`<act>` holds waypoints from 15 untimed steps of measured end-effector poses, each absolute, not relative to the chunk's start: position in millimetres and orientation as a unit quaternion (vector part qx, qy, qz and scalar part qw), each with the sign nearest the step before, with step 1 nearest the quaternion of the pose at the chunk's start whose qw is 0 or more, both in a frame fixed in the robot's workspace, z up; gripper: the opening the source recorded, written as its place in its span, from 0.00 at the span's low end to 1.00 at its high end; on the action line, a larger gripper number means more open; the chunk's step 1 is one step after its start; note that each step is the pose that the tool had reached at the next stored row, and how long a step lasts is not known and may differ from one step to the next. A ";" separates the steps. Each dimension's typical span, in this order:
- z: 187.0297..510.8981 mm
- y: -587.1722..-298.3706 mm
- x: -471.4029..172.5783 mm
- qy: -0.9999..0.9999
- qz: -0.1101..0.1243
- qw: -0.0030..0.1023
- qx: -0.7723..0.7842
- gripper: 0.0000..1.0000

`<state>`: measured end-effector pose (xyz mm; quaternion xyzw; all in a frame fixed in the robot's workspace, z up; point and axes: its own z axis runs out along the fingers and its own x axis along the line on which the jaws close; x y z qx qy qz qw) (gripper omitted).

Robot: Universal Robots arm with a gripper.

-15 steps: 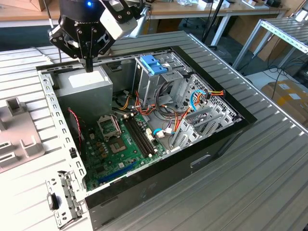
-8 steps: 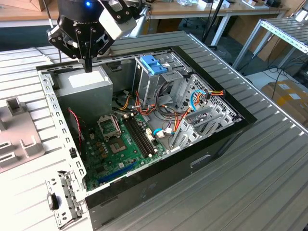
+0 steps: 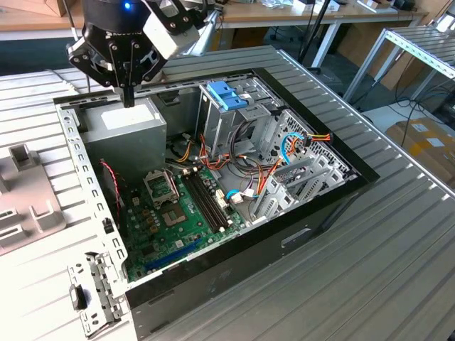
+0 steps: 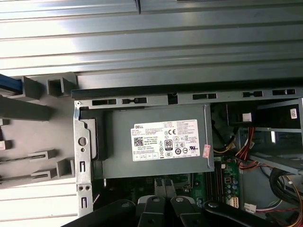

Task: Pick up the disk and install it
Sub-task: 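Reach for the disk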

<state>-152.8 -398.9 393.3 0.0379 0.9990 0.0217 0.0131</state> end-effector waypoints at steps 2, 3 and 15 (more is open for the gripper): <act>393.3 -398.9 -153.4 0.999 0.022 0.013 0.038 0.11; 393.3 -398.9 -153.8 0.999 0.022 0.013 0.038 0.11; 393.3 -398.9 -158.0 0.999 0.022 0.013 0.038 0.11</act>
